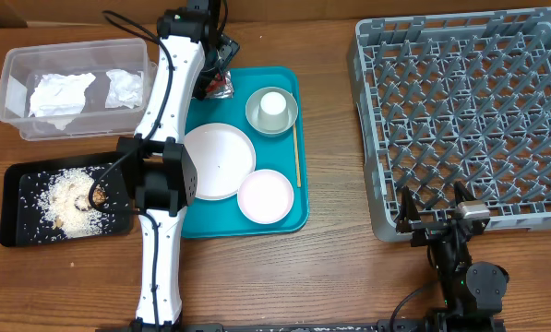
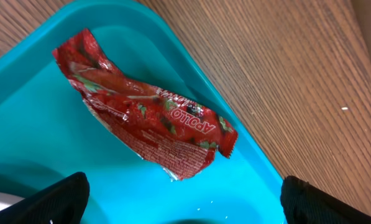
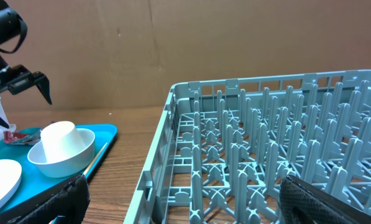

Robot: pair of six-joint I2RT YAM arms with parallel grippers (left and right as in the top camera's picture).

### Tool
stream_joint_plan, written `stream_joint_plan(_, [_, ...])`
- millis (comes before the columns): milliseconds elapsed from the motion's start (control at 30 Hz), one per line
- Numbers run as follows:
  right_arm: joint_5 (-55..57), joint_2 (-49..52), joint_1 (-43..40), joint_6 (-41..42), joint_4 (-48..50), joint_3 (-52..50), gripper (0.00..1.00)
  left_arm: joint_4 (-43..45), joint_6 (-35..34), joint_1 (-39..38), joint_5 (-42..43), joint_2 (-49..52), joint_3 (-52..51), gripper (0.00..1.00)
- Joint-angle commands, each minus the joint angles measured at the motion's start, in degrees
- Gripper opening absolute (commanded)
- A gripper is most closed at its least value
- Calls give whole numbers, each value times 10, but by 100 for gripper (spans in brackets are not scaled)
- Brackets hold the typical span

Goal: Sort waste into correct bins and load items into the dishwasher
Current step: 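Reach the left gripper to the red snack wrapper and grasp it, then carry the red wrapper left and release it into the clear bin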

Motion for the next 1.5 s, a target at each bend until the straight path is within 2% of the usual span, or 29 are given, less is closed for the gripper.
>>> stream_joint_plan(0, [5, -6, -2, -4, 2, -6, 100, 2, -31, 2, 6, 20, -1, 100])
stream_joint_plan(233, [5, -6, -2, -4, 2, -6, 100, -1, -45, 5, 25, 47, -1, 100])
stream_joint_plan(667, [5, -6, -2, -4, 2, -6, 100, 24, -46, 11, -16, 47, -1, 100])
stream_joint_plan(933, [5, -6, -2, -4, 2, -6, 100, 25, -128, 13, -1, 47, -15, 100])
stream_joint_plan(1100, [5, -6, -2, -4, 2, -6, 100, 43, -133, 13, -9, 47, -42, 99])
stream_joint_plan(1167, [5, -6, -2, -4, 2, -6, 100, 43, -133, 15, -18, 47, -47, 94])
stream_joint_plan(1233, [5, -6, -2, -4, 3, -6, 100, 43, -133, 17, -21, 47, -48, 84])
stream_joint_plan(1467, [5, -6, -2, -4, 2, -6, 100, 45, -115, 16, -15, 47, -48, 36])
